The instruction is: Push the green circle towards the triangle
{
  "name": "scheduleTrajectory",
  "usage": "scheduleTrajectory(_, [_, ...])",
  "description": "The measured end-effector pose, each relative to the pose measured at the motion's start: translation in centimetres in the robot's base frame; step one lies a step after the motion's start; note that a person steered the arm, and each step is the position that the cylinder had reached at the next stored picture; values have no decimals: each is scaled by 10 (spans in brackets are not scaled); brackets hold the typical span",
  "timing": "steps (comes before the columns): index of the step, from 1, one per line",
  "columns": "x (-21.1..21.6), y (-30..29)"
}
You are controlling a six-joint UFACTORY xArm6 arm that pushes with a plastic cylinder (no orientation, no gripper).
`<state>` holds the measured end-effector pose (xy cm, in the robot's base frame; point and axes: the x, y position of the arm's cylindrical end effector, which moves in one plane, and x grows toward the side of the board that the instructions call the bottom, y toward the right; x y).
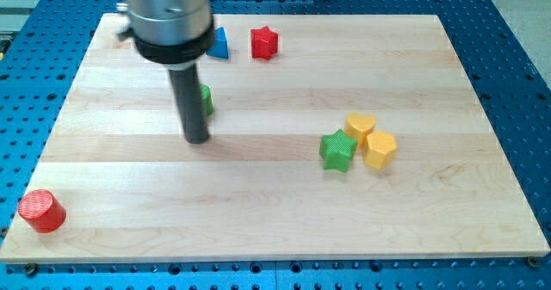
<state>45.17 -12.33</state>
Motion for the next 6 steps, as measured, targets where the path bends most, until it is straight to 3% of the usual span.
scheduleTrajectory(2, [-36,21])
scheduleTrajectory(3, [-25,28])
scheduleTrajectory(5, [-78,32])
scheduleTrajectory(6, [-46,43])
